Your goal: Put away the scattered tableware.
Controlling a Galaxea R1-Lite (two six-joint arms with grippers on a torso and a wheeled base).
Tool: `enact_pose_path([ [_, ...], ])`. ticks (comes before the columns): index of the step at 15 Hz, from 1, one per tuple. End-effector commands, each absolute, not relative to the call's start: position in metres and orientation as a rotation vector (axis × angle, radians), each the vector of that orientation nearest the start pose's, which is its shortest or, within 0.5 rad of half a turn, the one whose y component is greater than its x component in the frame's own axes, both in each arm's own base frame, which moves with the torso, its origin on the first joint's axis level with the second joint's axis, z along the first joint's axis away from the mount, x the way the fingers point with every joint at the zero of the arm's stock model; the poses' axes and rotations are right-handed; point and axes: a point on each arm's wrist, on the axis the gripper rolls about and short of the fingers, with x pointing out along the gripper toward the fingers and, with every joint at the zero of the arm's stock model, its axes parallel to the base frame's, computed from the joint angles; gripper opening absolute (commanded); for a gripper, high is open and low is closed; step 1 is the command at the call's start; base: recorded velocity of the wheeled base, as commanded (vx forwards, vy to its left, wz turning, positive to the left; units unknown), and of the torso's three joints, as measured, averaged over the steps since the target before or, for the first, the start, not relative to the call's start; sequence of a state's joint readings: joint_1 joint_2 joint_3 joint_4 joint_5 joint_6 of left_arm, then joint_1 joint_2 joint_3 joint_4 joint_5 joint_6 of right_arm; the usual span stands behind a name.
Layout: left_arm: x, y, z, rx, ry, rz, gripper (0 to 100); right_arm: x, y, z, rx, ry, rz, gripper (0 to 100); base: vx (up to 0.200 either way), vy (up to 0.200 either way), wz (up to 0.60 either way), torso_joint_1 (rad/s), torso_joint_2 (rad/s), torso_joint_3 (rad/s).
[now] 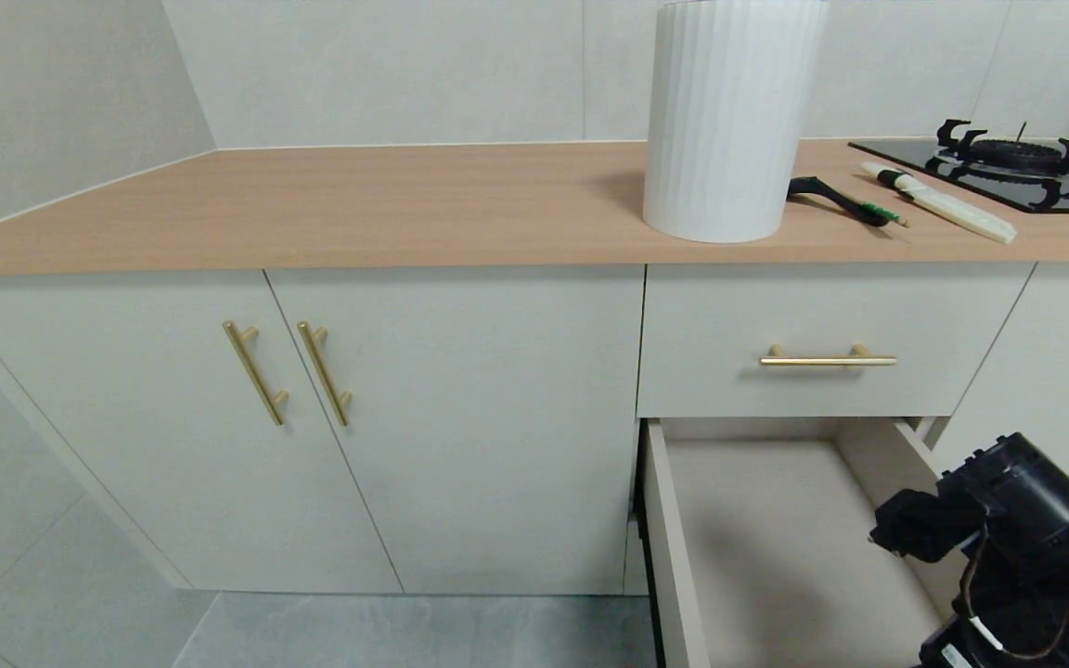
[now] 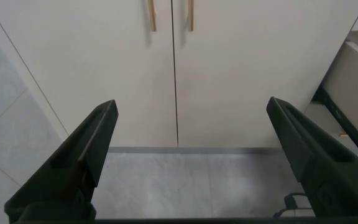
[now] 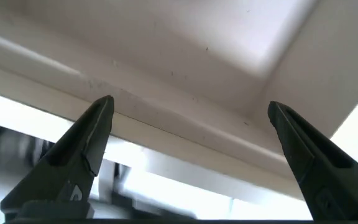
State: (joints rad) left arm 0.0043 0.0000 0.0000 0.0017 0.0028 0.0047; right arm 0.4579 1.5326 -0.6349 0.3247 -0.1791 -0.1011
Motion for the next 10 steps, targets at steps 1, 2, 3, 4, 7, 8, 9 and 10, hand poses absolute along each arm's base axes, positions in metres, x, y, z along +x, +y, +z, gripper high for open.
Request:
enact_pose_path([
  [1,-0.023,0.0,0.075,0.005,0.002,0.008,100,0.166,0.082,0.117,-0.519,1.166,0.337,100,0.0,0.0,0.0,0.0,0.0,0.0],
  [2,-0.023,0.0,0.075,0.005,0.002,0.008,100,0.163,0.08,0.116,-0.55,1.202,0.35,100,0.0,0.0,0.0,0.0,0.0,0.0],
  [3,-0.023,0.0,0.075,0.005,0.002,0.008,100,0.16,0.079,0.115,-0.565,1.226,0.357,100,0.0,0.0,0.0,0.0,0.0,0.0],
  [4,-0.023,0.0,0.075,0.005,0.002,0.008,100,0.161,0.079,0.116,-0.564,1.224,0.357,100,0.0,0.0,0.0,0.0,0.0,0.0],
  [7,-0.023,0.0,0.075,0.005,0.002,0.008,100,0.171,0.084,0.13,-0.498,1.163,0.328,100,0.0,0.0,0.0,0.0,0.0,0.0],
  [8,-0.023,0.0,0.075,0.005,0.002,0.008,100,0.18,0.089,0.142,-0.386,1.104,0.278,100,0.0,0.0,0.0,0.0,0.0,0.0],
  [9,-0.023,0.0,0.075,0.005,0.002,0.008,100,0.186,0.092,0.148,-0.299,1.06,0.241,100,0.0,0.0,0.0,0.0,0.0,0.0],
  [10,-0.023,0.0,0.075,0.005,0.002,0.008,100,0.191,0.095,0.154,-0.223,1.011,0.216,100,0.0,0.0,0.0,0.0,0.0,0.0],
])
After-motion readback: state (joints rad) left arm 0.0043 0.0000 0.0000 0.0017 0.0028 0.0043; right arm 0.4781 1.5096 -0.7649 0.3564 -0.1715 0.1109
